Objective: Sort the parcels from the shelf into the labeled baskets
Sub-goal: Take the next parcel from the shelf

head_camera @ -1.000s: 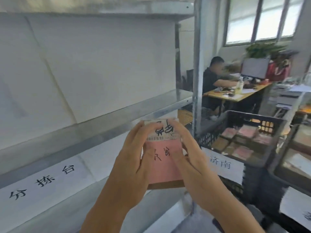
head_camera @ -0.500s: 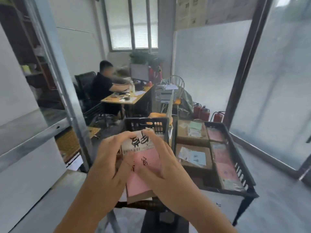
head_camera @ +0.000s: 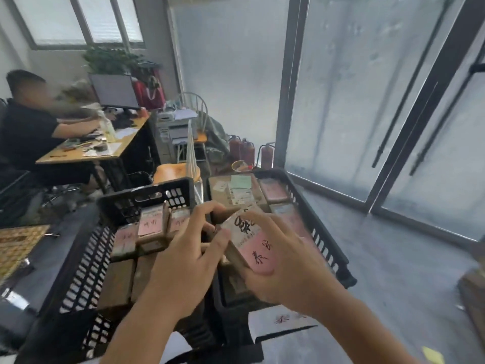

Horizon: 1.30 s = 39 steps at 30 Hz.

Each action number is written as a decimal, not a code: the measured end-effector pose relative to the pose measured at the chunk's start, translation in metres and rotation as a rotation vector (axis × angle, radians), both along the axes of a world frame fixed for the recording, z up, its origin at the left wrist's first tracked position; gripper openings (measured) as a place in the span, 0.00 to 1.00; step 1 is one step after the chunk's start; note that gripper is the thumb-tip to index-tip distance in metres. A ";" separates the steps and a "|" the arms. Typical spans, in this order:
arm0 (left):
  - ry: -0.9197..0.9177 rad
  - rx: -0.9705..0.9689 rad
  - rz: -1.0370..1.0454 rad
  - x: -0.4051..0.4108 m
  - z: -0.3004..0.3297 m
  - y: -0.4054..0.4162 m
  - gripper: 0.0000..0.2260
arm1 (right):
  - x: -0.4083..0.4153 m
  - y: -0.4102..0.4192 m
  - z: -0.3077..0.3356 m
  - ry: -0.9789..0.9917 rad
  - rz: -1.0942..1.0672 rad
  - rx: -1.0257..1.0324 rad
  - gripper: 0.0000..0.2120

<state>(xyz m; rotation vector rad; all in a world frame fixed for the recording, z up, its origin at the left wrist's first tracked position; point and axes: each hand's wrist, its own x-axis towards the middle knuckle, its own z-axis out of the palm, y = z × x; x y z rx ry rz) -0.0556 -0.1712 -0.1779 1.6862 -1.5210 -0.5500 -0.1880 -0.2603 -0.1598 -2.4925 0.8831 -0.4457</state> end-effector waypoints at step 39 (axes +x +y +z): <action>-0.555 0.298 0.230 0.047 -0.153 -0.151 0.12 | -0.037 -0.122 -0.225 0.294 0.710 -0.464 0.29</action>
